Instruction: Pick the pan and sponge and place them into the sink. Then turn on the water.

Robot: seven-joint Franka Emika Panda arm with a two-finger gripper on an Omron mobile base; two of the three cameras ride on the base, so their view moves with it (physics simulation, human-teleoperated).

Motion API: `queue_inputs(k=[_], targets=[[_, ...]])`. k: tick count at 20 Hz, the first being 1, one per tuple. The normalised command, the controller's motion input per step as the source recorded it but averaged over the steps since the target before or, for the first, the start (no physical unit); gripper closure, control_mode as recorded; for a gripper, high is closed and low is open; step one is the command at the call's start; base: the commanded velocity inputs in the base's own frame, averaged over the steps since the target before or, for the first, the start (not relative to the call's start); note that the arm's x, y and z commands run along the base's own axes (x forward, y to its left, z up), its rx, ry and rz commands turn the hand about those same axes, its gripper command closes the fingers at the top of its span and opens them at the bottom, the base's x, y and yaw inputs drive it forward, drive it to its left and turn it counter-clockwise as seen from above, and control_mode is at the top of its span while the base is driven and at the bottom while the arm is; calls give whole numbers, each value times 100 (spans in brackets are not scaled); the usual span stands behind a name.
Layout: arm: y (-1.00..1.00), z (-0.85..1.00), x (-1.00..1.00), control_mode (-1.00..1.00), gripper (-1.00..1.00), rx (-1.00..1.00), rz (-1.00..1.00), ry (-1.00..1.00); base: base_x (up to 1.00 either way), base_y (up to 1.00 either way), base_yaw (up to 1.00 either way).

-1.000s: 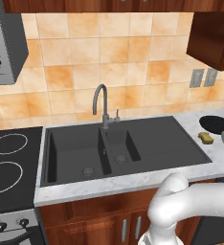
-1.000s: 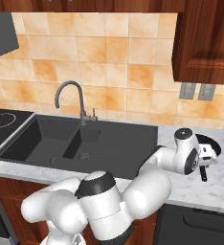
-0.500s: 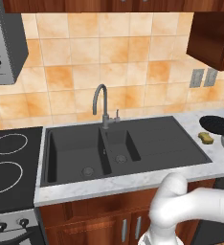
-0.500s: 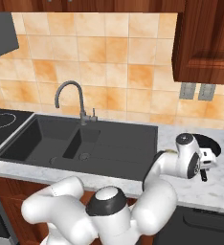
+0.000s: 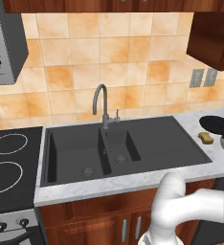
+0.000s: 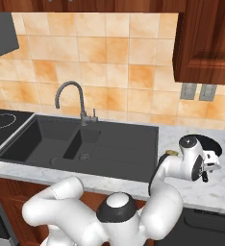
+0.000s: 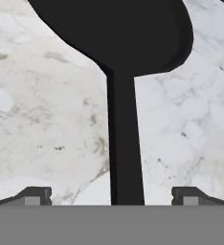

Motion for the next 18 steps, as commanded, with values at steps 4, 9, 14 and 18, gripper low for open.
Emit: queue_inputs(k=[4,9,14,18], targets=[[-14,-13,11,-100,100,0,0,0,0,0,0],[-14,-17,11,-100,100,1,0,0,0,0,0],[-12,-10,4,-100,100,1,0,0,0,0,0],[0,0,-7,-100,100,0,7,0,0,0,0]])
